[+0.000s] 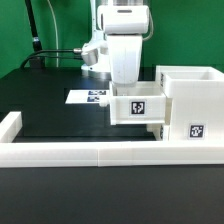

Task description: Assemble drawer

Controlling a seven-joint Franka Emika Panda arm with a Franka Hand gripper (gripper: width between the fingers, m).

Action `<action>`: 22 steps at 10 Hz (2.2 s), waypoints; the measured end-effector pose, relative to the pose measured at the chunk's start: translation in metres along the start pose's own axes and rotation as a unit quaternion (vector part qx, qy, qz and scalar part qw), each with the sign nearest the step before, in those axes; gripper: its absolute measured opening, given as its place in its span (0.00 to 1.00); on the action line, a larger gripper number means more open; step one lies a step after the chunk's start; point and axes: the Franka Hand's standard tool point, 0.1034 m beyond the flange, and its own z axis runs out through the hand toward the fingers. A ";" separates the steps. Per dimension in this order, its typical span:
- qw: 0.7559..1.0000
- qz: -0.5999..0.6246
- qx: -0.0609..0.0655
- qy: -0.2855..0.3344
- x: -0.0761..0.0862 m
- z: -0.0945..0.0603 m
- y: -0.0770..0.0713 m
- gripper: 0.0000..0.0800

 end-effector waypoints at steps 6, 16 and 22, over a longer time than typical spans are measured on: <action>1.000 0.002 0.005 0.001 0.006 0.007 -0.001 0.06; 1.000 -0.018 0.001 -0.006 0.010 0.008 -0.002 0.06; 1.000 -0.014 0.002 -0.006 0.016 0.009 -0.002 0.06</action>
Offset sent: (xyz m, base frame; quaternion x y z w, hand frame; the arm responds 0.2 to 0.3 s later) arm 0.0030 0.0075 -0.0045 -0.0100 -0.0051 -0.0026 0.9999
